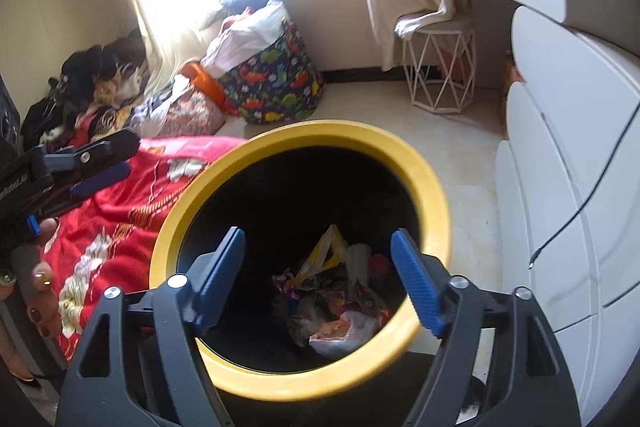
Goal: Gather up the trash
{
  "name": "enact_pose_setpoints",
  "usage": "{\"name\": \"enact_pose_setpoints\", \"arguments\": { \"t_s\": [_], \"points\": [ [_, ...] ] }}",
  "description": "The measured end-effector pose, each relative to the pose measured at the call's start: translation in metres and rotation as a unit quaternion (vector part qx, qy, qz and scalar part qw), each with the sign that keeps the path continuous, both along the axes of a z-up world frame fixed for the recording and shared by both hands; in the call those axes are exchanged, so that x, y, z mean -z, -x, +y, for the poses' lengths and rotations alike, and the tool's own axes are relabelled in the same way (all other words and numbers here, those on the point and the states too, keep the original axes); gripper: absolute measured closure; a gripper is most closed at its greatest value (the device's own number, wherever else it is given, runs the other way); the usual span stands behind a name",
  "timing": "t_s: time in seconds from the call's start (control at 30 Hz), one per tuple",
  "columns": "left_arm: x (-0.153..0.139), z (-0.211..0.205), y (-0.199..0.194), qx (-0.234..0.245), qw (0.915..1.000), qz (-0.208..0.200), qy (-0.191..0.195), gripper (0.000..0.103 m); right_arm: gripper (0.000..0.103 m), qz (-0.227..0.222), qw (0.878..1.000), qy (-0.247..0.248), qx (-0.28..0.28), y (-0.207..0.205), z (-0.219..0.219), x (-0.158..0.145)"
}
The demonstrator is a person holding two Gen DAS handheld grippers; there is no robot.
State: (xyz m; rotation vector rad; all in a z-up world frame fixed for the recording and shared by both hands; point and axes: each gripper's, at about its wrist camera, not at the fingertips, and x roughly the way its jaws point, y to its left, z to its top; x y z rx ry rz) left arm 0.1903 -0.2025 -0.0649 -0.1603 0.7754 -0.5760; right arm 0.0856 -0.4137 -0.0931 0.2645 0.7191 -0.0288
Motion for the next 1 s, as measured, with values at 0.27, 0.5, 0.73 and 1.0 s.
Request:
{"name": "enact_pose_setpoints", "arguments": {
  "t_s": [0.27,0.5,0.73,1.0],
  "points": [
    [-0.013,0.024,0.018,-0.029,0.9987,-0.036,-0.022,0.011,0.012,-0.054,0.998,0.015,0.005,0.016,0.004,-0.022],
    [-0.025,0.058,0.043,-0.073,0.9946,-0.067,-0.03,0.011,0.007,-0.114,0.992,0.05,0.004,0.032,0.025,-0.037],
    [-0.034,0.094,0.072,-0.13,0.9857,-0.098,-0.043,0.011,0.007,-0.165,0.984,0.073,0.0,0.051,0.044,-0.046],
    [-0.043,0.123,0.103,-0.172,0.9726,-0.144,-0.061,0.011,0.007,-0.232,0.966,0.11,0.007,0.08,0.072,-0.057]
  ]
}}
